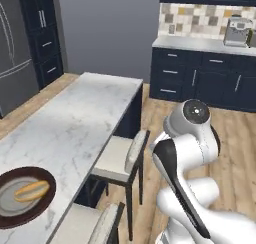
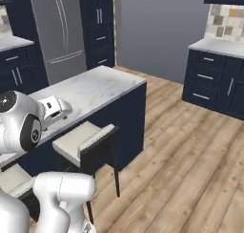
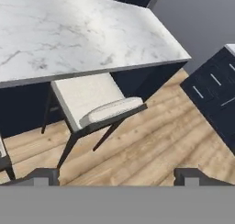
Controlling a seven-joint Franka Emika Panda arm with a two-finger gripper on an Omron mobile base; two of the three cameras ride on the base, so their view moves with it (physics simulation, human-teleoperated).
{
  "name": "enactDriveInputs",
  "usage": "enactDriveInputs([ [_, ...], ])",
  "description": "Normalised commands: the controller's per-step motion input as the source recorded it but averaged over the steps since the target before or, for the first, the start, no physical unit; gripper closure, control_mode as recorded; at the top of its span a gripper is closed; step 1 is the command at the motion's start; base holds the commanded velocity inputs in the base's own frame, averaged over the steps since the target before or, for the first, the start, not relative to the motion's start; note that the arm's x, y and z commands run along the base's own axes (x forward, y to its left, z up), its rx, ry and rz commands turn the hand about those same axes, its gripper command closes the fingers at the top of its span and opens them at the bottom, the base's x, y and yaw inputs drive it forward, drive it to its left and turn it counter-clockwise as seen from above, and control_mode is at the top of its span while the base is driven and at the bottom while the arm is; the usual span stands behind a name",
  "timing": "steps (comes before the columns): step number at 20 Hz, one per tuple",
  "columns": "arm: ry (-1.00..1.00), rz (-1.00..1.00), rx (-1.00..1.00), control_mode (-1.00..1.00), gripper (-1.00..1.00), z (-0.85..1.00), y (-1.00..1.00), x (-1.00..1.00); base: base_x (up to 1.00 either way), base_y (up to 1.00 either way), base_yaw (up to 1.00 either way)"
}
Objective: Move the hot dog bun to the plate on the dining table and place the condiment next to that plate. Then navigate to the fridge and take the sausage and place it on the plate as well.
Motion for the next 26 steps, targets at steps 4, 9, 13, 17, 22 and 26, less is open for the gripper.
enactDriveInputs([
  [4,0.00,0.00,0.00,1.00,-1.00,0.00,0.00,0.00,0.03,-0.18,-0.71],
  [9,0.00,0.00,0.00,1.00,-1.00,0.00,0.00,0.00,0.14,-0.27,-0.76],
  [13,0.00,0.00,0.00,1.00,-1.00,0.00,0.00,0.00,0.11,-0.10,-0.77],
  [17,0.00,0.00,0.00,1.00,-1.00,0.00,0.00,0.00,0.25,0.00,-0.71],
  [22,0.00,0.00,0.00,1.00,-1.00,0.00,0.00,0.00,0.55,0.02,-0.56],
  [26,0.00,0.00,0.00,1.00,-1.00,0.00,0.00,0.00,0.60,0.11,-0.54],
])
